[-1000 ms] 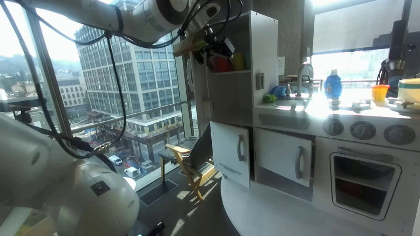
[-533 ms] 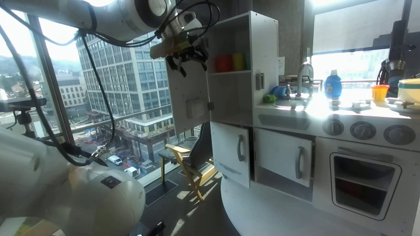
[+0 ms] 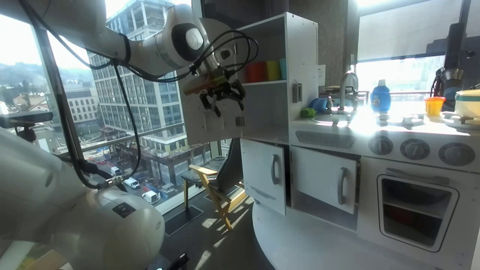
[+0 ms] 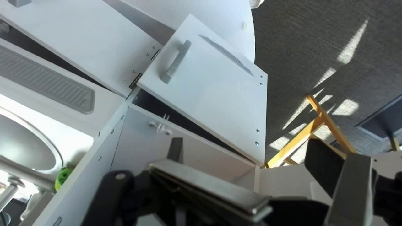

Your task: Open the cabinet and oven doors.

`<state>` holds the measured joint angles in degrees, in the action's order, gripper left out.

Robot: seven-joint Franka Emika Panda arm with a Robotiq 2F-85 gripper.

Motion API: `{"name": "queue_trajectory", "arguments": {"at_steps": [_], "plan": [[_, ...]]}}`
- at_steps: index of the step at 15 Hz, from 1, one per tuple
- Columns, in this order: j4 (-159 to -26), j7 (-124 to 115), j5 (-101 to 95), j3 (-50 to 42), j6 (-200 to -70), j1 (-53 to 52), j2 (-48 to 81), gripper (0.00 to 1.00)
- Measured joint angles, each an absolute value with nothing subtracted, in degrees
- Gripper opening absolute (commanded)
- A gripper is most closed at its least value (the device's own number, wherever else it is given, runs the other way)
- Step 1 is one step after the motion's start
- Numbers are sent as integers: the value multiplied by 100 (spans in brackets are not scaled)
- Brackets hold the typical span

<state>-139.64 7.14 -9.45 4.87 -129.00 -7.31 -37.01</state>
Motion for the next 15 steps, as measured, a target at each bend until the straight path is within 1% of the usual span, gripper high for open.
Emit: {"name": "queue_trajectory", "arguments": {"at_steps": [8,11,15], "plan": [[-14714,700,-1448,407,-13460,-236,-2960,100],[-14726,701,-1448,324,-13710,-175,-2634,100],[-14588,700,-1487,404,-13896,-175,-2560,100]]}}
